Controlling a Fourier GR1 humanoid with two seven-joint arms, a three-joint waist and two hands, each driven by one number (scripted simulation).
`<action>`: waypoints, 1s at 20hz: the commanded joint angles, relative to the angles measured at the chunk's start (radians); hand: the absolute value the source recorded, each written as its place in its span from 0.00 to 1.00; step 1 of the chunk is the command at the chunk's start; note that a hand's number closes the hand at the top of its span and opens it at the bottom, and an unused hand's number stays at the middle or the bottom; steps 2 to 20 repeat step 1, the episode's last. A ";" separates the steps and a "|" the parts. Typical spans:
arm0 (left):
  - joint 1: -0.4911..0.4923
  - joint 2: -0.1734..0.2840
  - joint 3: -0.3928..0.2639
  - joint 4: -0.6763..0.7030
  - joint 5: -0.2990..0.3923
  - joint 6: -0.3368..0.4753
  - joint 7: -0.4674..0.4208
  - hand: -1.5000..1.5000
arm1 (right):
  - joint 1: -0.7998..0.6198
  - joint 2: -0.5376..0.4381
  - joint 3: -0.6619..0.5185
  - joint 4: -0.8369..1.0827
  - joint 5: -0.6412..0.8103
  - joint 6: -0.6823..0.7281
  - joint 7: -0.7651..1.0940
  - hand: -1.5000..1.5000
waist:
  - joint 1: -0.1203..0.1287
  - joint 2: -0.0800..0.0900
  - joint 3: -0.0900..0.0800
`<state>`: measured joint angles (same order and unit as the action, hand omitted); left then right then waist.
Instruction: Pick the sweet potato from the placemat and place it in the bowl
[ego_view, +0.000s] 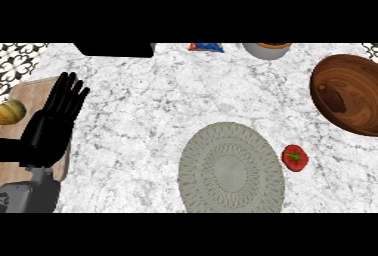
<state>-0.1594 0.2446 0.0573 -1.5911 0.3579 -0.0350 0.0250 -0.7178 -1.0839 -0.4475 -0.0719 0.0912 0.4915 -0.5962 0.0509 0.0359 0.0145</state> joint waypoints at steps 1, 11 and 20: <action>0.000 -0.008 0.002 -0.002 -0.006 0.013 -0.005 0.50 | 0.061 -0.036 -0.003 0.002 -0.001 0.076 -0.039 0.00 | -0.007 -0.001 0.002; 0.000 -0.008 0.002 -0.002 -0.006 0.013 -0.005 0.50 | 0.061 -0.036 -0.003 0.002 -0.001 0.076 -0.039 0.00 | -0.007 -0.001 0.002; 0.000 -0.008 0.002 -0.002 -0.006 0.013 -0.005 0.50 | 0.061 -0.036 -0.003 0.002 -0.001 0.076 -0.039 0.00 | -0.007 -0.001 0.002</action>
